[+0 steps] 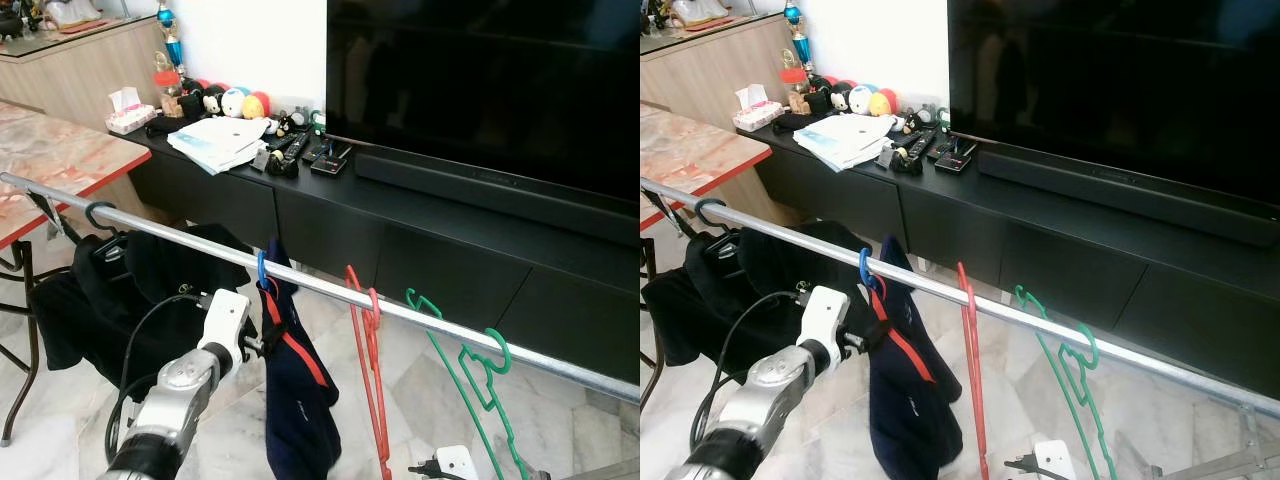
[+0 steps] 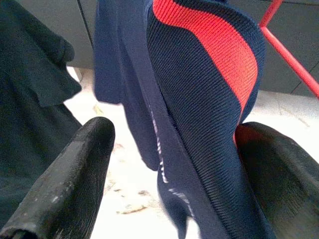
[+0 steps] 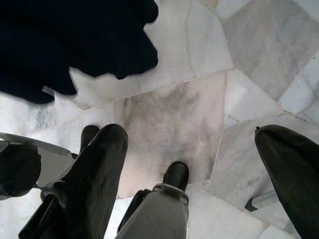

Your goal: Hang hanger

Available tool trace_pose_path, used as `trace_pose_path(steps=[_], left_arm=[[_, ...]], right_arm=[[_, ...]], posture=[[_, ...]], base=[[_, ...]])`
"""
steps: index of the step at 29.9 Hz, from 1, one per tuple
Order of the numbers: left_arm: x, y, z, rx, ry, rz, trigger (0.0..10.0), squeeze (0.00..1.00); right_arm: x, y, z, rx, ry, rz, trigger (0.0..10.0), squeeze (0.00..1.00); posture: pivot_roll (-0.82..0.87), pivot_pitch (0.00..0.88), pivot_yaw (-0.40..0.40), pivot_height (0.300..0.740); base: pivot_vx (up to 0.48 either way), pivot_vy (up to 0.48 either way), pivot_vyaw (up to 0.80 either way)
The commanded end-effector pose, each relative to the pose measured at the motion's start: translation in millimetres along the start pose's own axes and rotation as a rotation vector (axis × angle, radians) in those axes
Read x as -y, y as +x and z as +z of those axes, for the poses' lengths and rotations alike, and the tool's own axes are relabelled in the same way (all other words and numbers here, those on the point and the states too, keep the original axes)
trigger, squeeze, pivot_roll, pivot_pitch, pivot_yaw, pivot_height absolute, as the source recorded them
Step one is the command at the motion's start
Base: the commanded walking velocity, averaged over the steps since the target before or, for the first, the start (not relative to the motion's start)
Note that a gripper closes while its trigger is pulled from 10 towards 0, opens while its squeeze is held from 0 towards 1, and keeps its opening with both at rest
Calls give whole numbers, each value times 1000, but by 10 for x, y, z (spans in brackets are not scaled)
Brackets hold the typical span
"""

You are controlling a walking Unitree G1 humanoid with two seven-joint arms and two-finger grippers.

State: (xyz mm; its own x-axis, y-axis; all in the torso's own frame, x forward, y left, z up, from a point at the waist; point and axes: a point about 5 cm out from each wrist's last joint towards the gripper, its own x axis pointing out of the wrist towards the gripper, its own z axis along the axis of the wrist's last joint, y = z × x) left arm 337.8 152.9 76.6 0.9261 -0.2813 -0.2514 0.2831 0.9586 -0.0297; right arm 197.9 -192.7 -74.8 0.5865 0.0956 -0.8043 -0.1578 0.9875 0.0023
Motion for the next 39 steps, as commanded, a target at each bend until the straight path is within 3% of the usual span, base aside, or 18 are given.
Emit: trace_pose_path(steps=[1, 11, 13, 20, 27, 28, 29, 30, 31, 39], left_arm=[[16, 40, -25, -14, -25, 5, 10000, 0], [140, 162, 33, 1, -90, -25, 10000, 0], [139, 173, 50, 7, -85, -31, 10000, 0], [-14, 174, 97, 26, -100, 113, 10000, 0], [49, 194, 52, 8, -130, 87, 10000, 0], [69, 198, 45, 6, -140, 75, 6000, 0], [83, 201, 40, 5, -147, 68, 6000, 0], [99, 204, 36, 3, -147, 60, 1843, 0], [121, 209, 30, -2, -145, 47, 0, 0], [145, 216, -12, -42, -137, 25, 0, 0]], right_arm=[[-36, 1, -40, -14, 0, 13, 10000, 0], [-42, 1, -44, -13, 5, 10, 10000, 0], [-43, 1, -45, -13, 7, 10, 10000, 0], [-46, 2, -45, -14, 5, 14, 10000, 0], [-47, 2, -44, -14, 7, 12, 10000, 0], [-47, 2, -44, -14, 8, 12, 10000, 0], [-47, 2, -44, -14, 8, 12, 10000, 0], [-47, 2, -44, -14, 8, 12, 10000, 0], [-47, 2, -45, -14, 7, 13, 10000, 0], [-51, 3, -44, -15, 7, 14, 10000, 0]], posture=[[-42, 75, 64, 740], [-48, 83, 68, 740], [-48, 84, 68, 740], [-41, 86, 67, 740], [-45, 86, 68, 740], [-45, 86, 68, 740], [-45, 86, 68, 740], [-48, 86, 68, 740], [-48, 86, 68, 740], [-46, 89, 69, 740]], base=[[0, 0, 0], [0, 0, 0], [0, 0, 0], [0, 0, 0], [0, 0, 0], [0, 0, 0], [0, 0, 0], [0, 0, 0], [0, 0, 0], [0, 0, 0]])
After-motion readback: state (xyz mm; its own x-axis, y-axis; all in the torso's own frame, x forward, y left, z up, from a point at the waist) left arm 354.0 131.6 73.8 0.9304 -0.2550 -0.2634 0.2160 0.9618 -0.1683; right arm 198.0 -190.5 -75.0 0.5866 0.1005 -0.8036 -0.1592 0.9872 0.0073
